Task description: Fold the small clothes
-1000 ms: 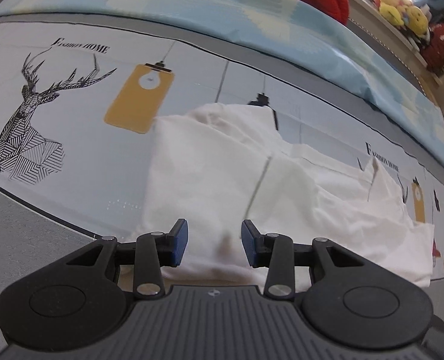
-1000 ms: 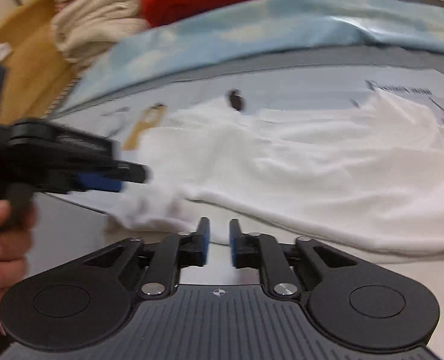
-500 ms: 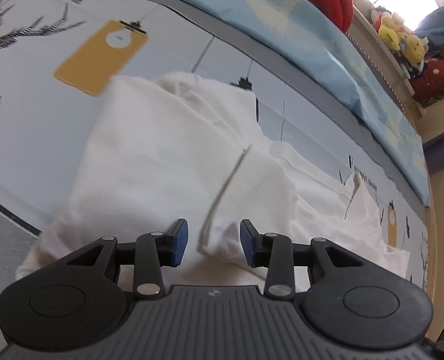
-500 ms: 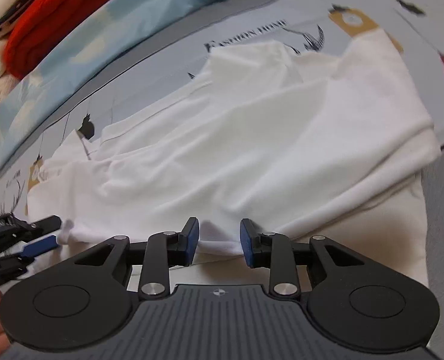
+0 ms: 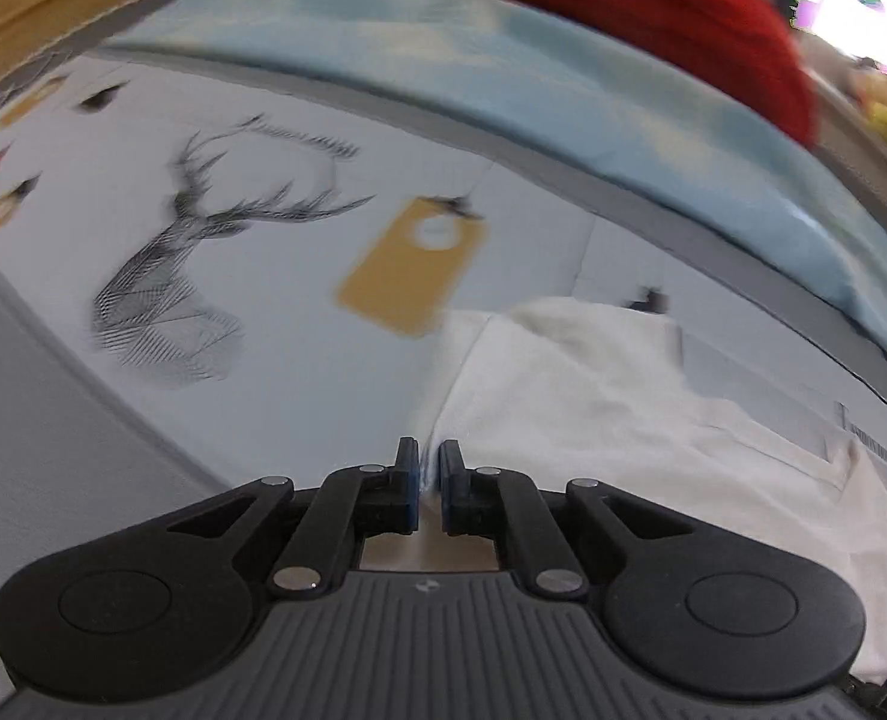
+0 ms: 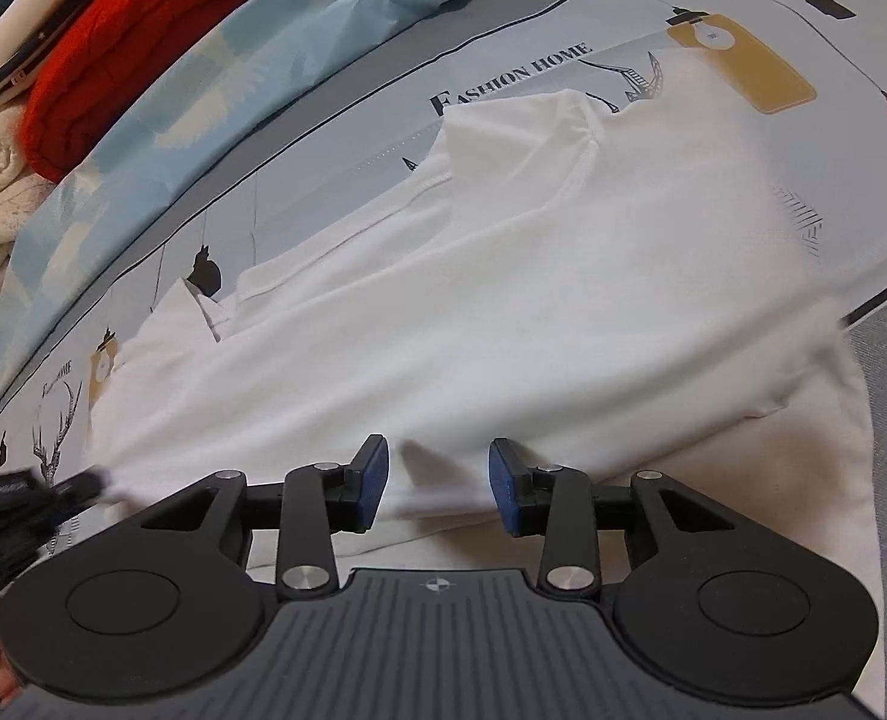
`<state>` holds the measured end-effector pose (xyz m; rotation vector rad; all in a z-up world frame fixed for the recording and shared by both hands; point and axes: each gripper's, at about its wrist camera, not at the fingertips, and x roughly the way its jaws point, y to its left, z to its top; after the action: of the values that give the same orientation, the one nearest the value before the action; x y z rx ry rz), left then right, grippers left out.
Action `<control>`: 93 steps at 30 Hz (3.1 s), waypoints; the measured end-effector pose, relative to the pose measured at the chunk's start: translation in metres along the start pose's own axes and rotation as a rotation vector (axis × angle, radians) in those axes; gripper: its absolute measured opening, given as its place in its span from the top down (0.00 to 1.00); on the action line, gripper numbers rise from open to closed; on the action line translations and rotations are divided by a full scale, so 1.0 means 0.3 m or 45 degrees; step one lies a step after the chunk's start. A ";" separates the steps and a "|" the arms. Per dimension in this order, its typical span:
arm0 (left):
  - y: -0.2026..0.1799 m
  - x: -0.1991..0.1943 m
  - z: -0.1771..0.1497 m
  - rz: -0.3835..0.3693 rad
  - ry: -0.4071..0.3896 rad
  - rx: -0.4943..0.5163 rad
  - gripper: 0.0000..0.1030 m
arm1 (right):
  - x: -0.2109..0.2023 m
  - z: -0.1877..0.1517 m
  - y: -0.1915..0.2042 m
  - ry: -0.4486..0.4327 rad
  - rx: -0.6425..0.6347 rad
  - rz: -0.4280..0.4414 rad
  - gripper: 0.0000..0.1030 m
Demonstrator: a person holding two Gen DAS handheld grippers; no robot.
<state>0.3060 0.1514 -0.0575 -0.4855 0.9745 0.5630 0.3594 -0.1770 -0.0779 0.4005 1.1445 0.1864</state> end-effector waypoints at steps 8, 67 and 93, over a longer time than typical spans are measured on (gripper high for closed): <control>0.060 -0.008 0.022 -0.011 0.000 -0.076 0.92 | -0.034 0.013 -0.082 -0.087 0.197 -0.083 0.62; 0.073 -0.063 0.018 -0.148 0.018 -0.084 0.99 | -0.240 0.055 -0.387 -0.465 0.734 -0.419 0.95; 0.011 0.110 -0.010 -0.270 0.088 0.057 0.96 | -0.117 0.133 -0.333 -0.283 0.478 -0.208 0.53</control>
<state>0.3168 0.1594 -0.0880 -0.5635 0.9852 0.3349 0.3755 -0.2889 -0.0741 0.6396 0.9853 -0.2161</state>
